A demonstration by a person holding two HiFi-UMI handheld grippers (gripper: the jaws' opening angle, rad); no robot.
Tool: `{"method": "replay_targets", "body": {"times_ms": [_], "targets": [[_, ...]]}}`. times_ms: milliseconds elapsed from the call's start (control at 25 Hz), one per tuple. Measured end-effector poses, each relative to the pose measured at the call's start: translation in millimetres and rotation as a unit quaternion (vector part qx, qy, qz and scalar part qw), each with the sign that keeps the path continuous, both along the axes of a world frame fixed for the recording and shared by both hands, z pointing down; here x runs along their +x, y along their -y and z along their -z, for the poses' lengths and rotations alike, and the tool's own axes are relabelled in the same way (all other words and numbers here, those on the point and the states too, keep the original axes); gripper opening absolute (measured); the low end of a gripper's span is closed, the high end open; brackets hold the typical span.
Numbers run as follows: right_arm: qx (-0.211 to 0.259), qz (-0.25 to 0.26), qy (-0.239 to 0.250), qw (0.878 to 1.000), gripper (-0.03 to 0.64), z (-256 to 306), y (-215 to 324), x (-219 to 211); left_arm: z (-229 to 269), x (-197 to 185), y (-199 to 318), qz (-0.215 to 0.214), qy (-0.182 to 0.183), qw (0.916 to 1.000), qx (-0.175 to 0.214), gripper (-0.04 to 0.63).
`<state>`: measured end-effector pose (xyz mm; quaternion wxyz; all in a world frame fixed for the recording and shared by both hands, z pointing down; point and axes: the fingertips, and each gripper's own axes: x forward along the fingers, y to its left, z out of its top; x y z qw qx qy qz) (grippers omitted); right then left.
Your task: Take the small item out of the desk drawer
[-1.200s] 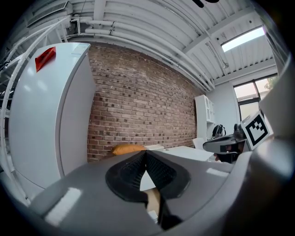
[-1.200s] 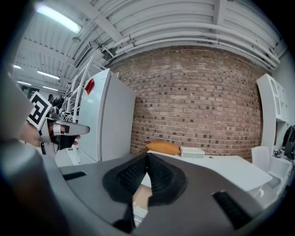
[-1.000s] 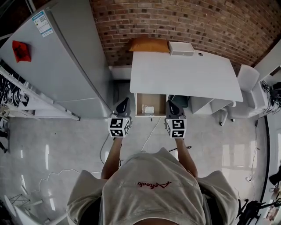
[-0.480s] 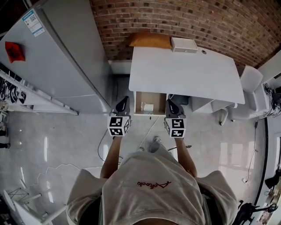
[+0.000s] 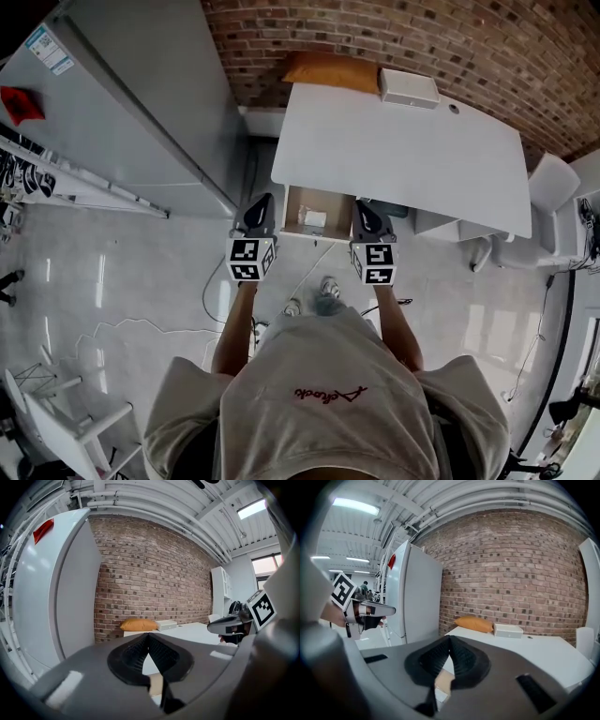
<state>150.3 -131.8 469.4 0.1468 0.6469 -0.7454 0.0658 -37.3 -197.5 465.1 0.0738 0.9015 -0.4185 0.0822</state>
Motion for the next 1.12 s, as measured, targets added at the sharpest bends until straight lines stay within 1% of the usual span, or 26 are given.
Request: {"method": "replay_targets", "body": {"times_ms": [200, 400, 560, 880, 1120], "targets": [[-0.025, 0.041, 0.004, 0.999, 0.011, -21, 0, 12, -14, 15, -7, 0.023, 0.014, 0.9995, -0.014, 0.009], [-0.058, 0.078, 0.011, 0.995, 0.011, -50, 4, 17, -39, 22, -9, 0.049, 0.029, 0.9976, -0.039, 0.009], [-0.069, 0.103, 0.013, 0.992, 0.011, -67, 7, 22, -58, 31, -17, 0.061, 0.039, 0.9957, -0.057, 0.008], [-0.094, 0.107, 0.024, 0.989, 0.011, -107, 6, 27, -100, 42, -29, 0.05, 0.052, 0.9934, -0.088, 0.009], [-0.108, 0.084, 0.033, 0.99, 0.011, -145, -1, 25, -134, 47, -30, 0.028, 0.046, 0.9933, -0.103, 0.009]]}}
